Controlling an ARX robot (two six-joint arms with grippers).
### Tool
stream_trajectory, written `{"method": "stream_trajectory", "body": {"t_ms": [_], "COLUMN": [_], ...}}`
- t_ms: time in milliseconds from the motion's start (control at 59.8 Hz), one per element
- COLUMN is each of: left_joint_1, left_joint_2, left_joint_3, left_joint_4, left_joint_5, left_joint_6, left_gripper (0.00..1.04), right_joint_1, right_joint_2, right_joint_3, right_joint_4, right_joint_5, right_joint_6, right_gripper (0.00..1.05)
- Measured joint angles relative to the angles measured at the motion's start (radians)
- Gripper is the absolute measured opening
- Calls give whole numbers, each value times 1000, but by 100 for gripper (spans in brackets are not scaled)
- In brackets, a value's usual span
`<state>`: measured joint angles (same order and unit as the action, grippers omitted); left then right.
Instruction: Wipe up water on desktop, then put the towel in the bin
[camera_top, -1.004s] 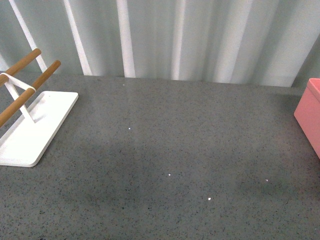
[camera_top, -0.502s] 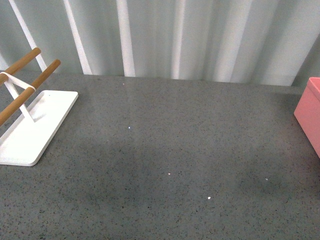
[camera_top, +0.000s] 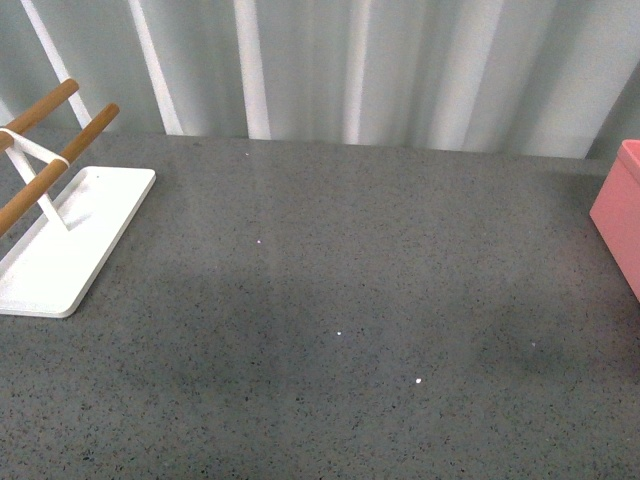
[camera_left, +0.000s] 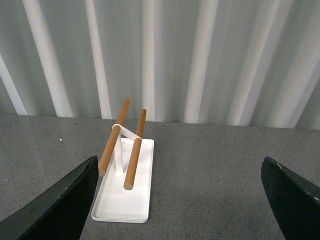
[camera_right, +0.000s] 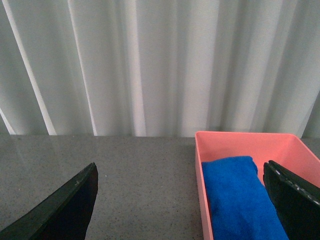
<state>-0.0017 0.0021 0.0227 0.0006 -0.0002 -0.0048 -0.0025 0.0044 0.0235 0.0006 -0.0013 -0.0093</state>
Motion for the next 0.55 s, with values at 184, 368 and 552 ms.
{"method": "stream_trajectory", "body": {"t_ms": [184, 368, 552], "left_joint_1": [0, 0, 0], "left_joint_2": [0, 0, 0], "left_joint_3": [0, 0, 0], "left_joint_4": [0, 0, 0], "left_joint_5": [0, 0, 0], "left_joint_6": [0, 0, 0], "left_gripper": [98, 98, 98], "right_joint_1": [0, 0, 0], "right_joint_2": [0, 0, 0], "right_joint_3": [0, 0, 0], "right_joint_4": [0, 0, 0], "right_joint_5": [0, 0, 0], "right_joint_6": [0, 0, 0], "right_gripper": [98, 98, 98]}}
